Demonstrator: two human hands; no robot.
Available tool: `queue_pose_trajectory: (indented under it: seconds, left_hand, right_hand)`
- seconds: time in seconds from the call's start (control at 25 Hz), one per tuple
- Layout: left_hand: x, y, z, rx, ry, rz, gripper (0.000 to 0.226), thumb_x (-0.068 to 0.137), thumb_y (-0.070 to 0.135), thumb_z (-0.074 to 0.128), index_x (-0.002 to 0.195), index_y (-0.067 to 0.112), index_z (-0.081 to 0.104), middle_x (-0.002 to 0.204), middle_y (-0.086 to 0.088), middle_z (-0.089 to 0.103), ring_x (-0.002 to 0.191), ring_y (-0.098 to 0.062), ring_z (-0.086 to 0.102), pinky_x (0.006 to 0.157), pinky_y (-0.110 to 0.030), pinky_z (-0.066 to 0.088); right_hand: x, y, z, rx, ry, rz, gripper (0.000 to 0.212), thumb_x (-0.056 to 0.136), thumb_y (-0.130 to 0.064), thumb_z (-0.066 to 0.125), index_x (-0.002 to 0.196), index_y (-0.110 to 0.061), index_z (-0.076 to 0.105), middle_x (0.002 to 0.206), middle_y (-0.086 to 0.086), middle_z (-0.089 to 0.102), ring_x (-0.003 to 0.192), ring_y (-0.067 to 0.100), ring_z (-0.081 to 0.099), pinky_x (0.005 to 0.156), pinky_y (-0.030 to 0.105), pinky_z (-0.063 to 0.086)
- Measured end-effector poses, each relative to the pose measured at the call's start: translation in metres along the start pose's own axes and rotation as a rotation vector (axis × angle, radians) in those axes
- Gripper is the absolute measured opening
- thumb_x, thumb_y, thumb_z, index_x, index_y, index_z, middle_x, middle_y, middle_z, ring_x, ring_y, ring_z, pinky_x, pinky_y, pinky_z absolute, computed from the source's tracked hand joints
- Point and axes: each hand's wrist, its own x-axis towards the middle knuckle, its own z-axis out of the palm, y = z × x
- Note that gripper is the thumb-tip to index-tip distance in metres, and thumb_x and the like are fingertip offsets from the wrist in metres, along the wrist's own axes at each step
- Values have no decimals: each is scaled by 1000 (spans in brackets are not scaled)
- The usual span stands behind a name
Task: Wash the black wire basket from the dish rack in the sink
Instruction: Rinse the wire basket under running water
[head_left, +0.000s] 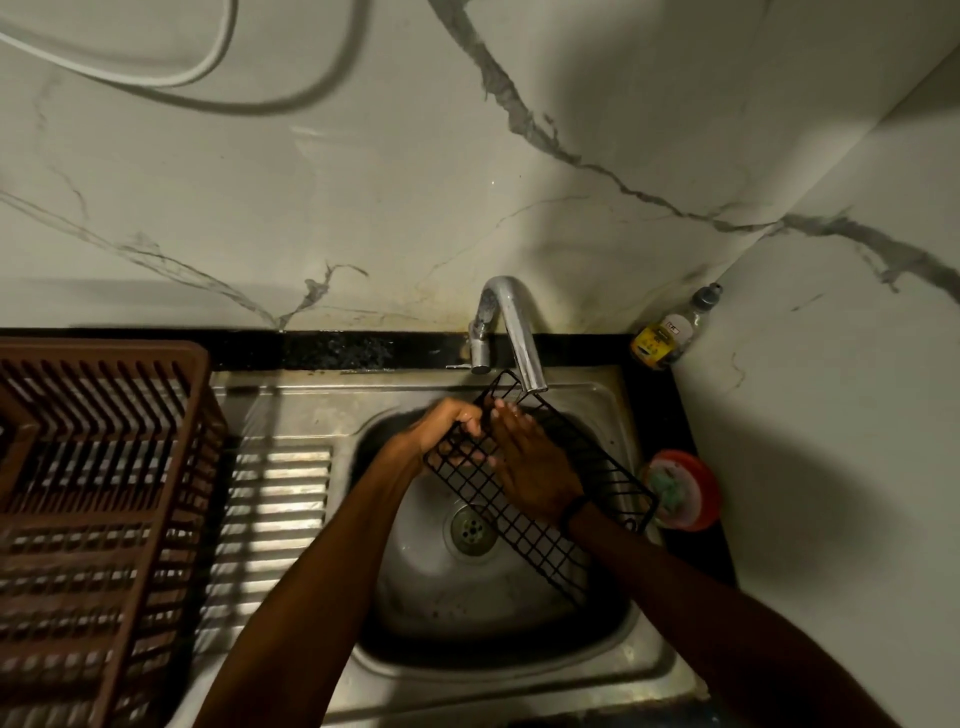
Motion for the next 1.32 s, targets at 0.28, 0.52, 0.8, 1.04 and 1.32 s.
queue_pose_trajectory:
  seconds: [0.28, 0.52, 0.8, 1.04, 1.32]
  left_hand:
    - [-3, -5, 0, -64, 43, -111, 11, 78, 15, 58, 85, 13, 65, 89, -14, 65, 82, -30, 63, 57, -26, 51]
    - [-18, -4, -11, -52, 154, -181, 15, 78, 21, 62, 87, 15, 72, 97, -13, 65, 88, -28, 60, 66, -35, 55]
    - [-25, 22, -8, 112, 76, -174, 53, 64, 37, 62, 113, 20, 72, 123, -15, 66, 110, -36, 62, 92, -48, 54]
    - [-35, 23, -11, 91, 56, -179, 34, 80, 31, 59, 109, 15, 65, 121, -20, 61, 99, -33, 61, 77, -37, 55]
    - [-29, 30, 2, 119, 59, -175, 69, 50, 42, 69, 116, 21, 69, 122, -18, 64, 106, -38, 64, 87, -49, 58]
  right_hand:
    - [-7, 8, 3, -24, -73, -53, 58, 104, -37, 23, 154, -8, 18, 162, 10, 11, 150, 24, 10, 118, 48, 26]
    - [-13, 19, -13, -304, -71, -308, 63, 83, -13, 66, 142, -2, 46, 147, 19, 45, 140, 33, 38, 117, 47, 25]
    - [26, 7, -24, -334, 11, -468, 71, 94, -19, 50, 150, -1, 12, 155, 22, 30, 144, 36, 28, 120, 49, 20]
    - [-5, 35, -18, -409, -72, -468, 71, 95, -21, 46, 152, -3, 9, 161, 18, 9, 150, 31, 11, 121, 46, 19]
    - [1, 46, -22, -453, 4, -495, 61, 97, -26, 38, 152, -2, 24, 160, 18, 20, 148, 31, 21, 121, 47, 18]
